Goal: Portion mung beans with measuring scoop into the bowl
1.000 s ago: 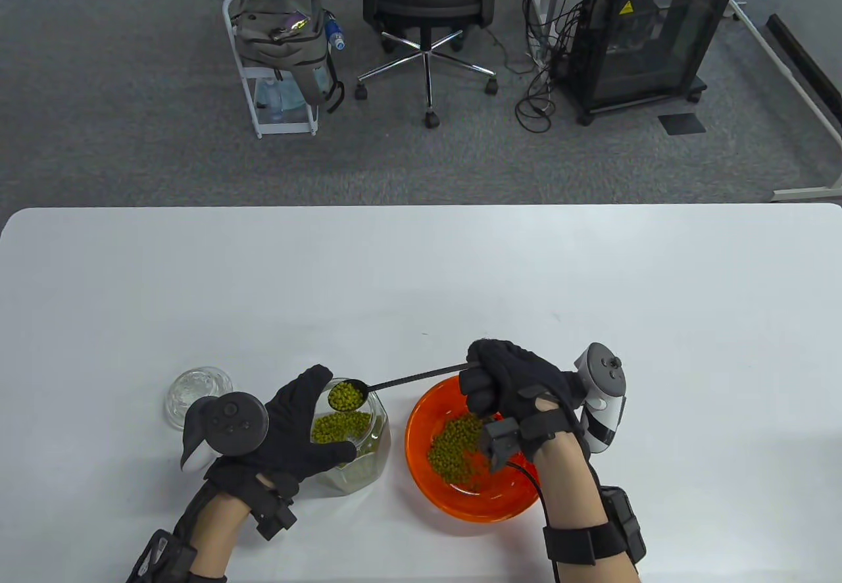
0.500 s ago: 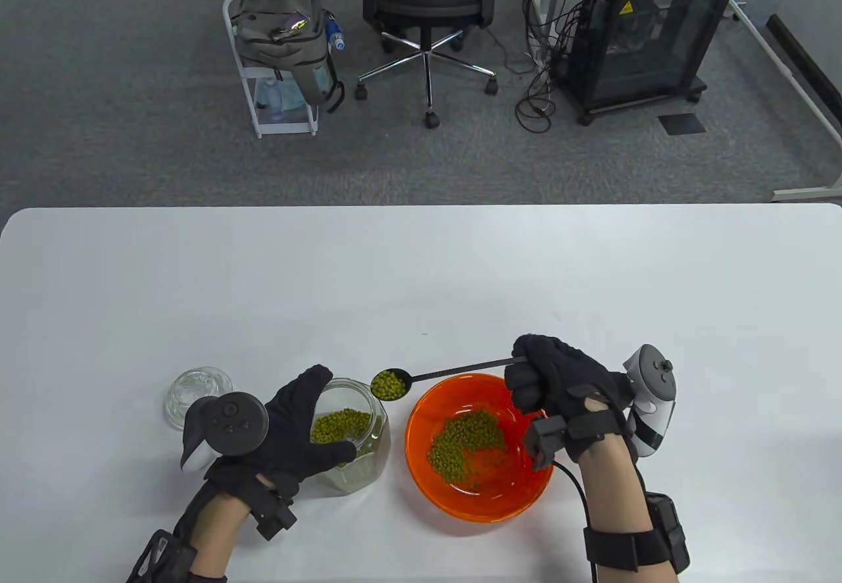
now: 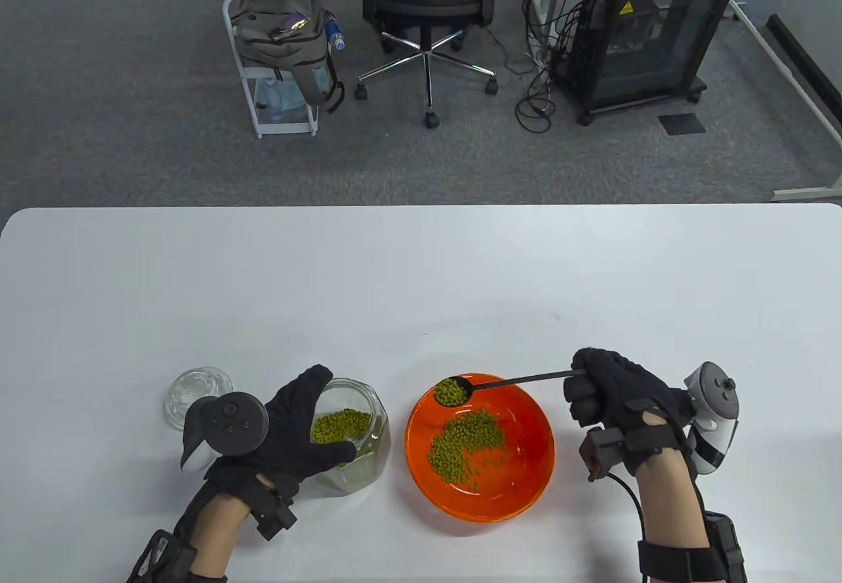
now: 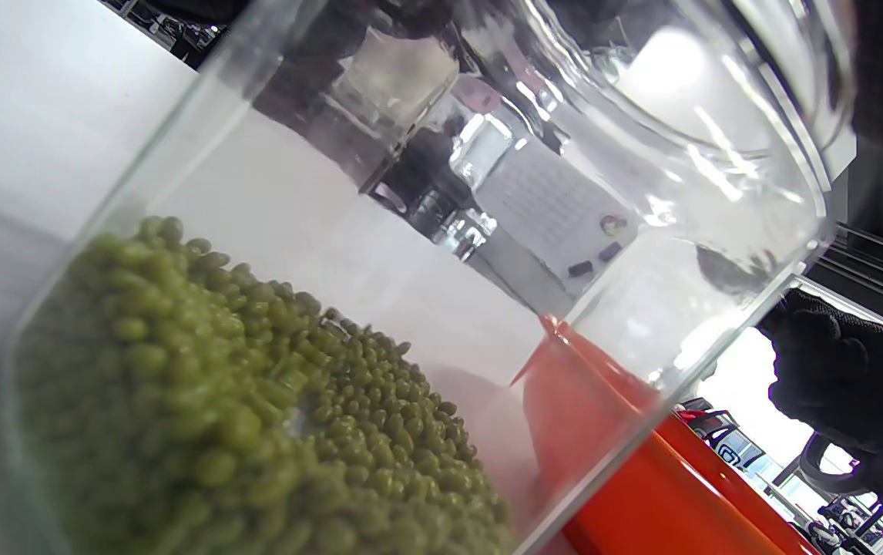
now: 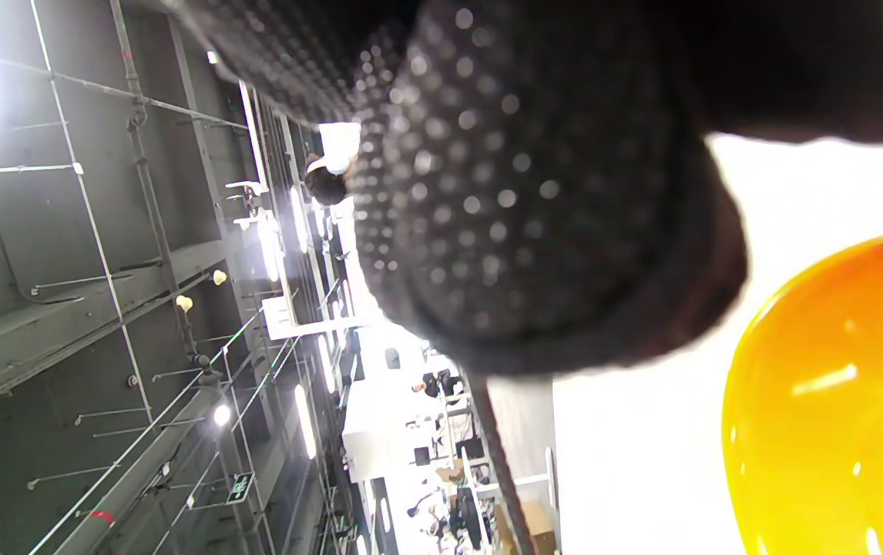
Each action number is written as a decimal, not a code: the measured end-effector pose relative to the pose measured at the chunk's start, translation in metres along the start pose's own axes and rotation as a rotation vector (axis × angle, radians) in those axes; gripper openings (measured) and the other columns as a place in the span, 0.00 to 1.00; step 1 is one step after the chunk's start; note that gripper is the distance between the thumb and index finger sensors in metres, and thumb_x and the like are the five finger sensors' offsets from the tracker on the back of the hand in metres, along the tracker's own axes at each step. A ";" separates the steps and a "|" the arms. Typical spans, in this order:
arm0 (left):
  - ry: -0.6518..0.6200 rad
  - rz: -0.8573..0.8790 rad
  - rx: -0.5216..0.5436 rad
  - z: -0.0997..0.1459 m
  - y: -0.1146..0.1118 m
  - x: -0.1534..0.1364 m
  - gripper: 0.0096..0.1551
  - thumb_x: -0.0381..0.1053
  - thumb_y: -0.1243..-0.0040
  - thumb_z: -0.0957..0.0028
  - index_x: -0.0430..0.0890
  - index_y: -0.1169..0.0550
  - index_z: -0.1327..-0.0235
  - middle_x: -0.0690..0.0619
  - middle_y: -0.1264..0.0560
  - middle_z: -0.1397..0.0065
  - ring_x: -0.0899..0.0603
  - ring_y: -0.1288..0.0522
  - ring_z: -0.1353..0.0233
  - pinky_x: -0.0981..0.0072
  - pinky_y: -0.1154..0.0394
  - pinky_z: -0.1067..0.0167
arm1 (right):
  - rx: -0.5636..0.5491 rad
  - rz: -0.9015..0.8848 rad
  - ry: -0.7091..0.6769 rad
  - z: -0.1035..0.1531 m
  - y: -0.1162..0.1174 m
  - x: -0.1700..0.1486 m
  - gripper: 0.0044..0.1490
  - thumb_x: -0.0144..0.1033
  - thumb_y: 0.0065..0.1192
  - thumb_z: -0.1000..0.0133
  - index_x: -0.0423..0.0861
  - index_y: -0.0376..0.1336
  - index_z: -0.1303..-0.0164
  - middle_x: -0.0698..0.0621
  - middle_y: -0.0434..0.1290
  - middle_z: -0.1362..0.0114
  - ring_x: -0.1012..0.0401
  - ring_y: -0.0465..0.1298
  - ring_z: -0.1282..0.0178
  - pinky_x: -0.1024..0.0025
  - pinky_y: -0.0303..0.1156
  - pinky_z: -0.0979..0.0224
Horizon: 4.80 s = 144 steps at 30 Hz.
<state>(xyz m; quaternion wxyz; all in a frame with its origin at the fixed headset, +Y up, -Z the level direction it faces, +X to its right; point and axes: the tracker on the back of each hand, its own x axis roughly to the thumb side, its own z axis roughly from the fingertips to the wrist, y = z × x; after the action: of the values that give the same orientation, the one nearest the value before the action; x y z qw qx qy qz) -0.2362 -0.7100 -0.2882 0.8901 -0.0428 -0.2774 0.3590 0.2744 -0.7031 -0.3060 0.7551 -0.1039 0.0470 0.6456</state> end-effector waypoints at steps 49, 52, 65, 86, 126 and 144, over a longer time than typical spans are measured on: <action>0.002 -0.003 -0.002 0.000 0.000 0.001 0.75 0.86 0.37 0.54 0.35 0.53 0.20 0.30 0.48 0.16 0.20 0.41 0.20 0.21 0.43 0.28 | 0.041 0.795 -0.659 0.056 0.044 0.035 0.26 0.45 0.71 0.49 0.45 0.77 0.46 0.46 0.90 0.62 0.57 0.89 0.74 0.63 0.84 0.64; 0.003 -0.002 -0.003 0.000 0.000 0.000 0.75 0.85 0.37 0.54 0.35 0.54 0.20 0.30 0.48 0.16 0.20 0.41 0.20 0.21 0.43 0.28 | 0.086 0.817 -0.752 0.061 0.049 0.037 0.26 0.45 0.71 0.50 0.46 0.76 0.45 0.45 0.90 0.61 0.56 0.88 0.73 0.62 0.83 0.62; 0.002 -0.005 -0.004 0.000 0.000 0.000 0.75 0.86 0.37 0.54 0.36 0.54 0.20 0.30 0.48 0.16 0.20 0.41 0.20 0.21 0.43 0.28 | 0.118 0.943 -1.024 0.088 0.066 0.045 0.26 0.44 0.72 0.52 0.49 0.77 0.46 0.45 0.89 0.57 0.53 0.88 0.68 0.60 0.83 0.58; 0.002 -0.003 -0.003 0.000 0.000 0.001 0.75 0.86 0.37 0.54 0.35 0.53 0.20 0.30 0.48 0.16 0.20 0.41 0.20 0.21 0.43 0.28 | -0.184 0.248 -0.579 0.049 0.012 0.024 0.27 0.42 0.74 0.49 0.35 0.77 0.51 0.46 0.92 0.68 0.59 0.91 0.79 0.65 0.87 0.68; -0.001 -0.007 -0.007 0.000 0.000 0.001 0.75 0.85 0.37 0.54 0.35 0.54 0.20 0.30 0.48 0.16 0.20 0.41 0.20 0.21 0.43 0.28 | 0.134 0.812 -0.583 0.048 0.250 0.101 0.26 0.43 0.72 0.47 0.38 0.76 0.47 0.45 0.91 0.64 0.57 0.90 0.76 0.64 0.85 0.65; 0.000 -0.009 -0.008 0.000 0.000 0.000 0.76 0.85 0.37 0.54 0.35 0.54 0.20 0.30 0.48 0.16 0.20 0.41 0.20 0.21 0.43 0.28 | 0.216 1.473 -0.723 0.065 0.351 0.084 0.26 0.45 0.71 0.48 0.44 0.77 0.45 0.47 0.90 0.62 0.57 0.89 0.73 0.63 0.85 0.61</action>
<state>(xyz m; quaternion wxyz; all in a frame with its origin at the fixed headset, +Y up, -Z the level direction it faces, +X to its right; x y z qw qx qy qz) -0.2362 -0.7094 -0.2880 0.8916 -0.0452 -0.2789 0.3539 -0.0614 -0.5574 -0.2938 0.1129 0.2408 -0.0809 0.9606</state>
